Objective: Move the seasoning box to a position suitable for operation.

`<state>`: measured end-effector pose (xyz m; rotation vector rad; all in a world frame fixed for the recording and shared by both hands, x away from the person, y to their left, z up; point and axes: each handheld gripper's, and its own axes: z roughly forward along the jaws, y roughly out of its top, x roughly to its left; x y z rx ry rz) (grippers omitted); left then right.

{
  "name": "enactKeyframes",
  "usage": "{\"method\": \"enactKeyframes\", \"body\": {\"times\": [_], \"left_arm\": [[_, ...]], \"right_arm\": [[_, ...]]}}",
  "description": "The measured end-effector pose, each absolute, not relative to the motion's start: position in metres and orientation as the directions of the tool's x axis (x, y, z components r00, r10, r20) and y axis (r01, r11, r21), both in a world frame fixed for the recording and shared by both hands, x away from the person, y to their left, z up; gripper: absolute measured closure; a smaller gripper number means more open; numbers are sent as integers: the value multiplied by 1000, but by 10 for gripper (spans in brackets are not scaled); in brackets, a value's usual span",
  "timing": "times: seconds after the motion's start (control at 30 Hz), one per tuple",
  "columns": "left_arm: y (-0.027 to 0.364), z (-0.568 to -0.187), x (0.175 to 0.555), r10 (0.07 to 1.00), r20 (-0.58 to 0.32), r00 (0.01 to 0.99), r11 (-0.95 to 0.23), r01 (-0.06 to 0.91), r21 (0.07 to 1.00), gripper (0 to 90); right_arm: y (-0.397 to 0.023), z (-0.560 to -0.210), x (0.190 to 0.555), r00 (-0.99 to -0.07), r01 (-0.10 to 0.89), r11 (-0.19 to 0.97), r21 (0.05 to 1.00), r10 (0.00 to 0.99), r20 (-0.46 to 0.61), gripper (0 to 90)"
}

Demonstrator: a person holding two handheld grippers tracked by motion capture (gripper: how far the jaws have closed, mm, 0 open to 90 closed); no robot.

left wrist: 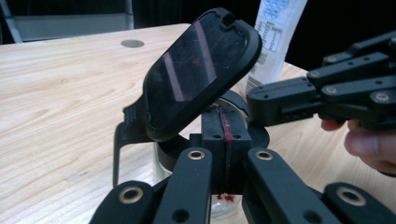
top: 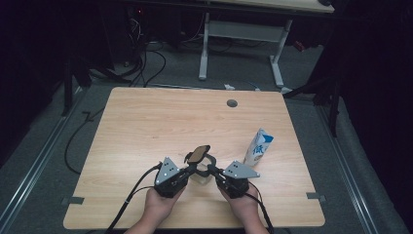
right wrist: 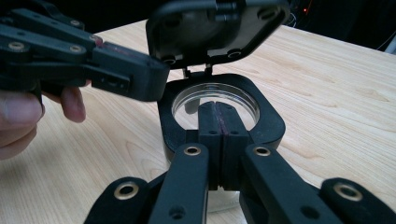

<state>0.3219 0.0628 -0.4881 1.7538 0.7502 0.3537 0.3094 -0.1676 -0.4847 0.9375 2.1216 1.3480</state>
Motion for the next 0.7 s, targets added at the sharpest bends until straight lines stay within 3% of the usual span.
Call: {"method": "enactKeyframes", "body": {"times": [0.7], "left_arm": [[76, -482, 334, 710, -165, 685, -90, 320, 943, 900]], "right_arm": [[-169, -487, 310, -670, 298, 270, 916, 742, -1, 900]]}}
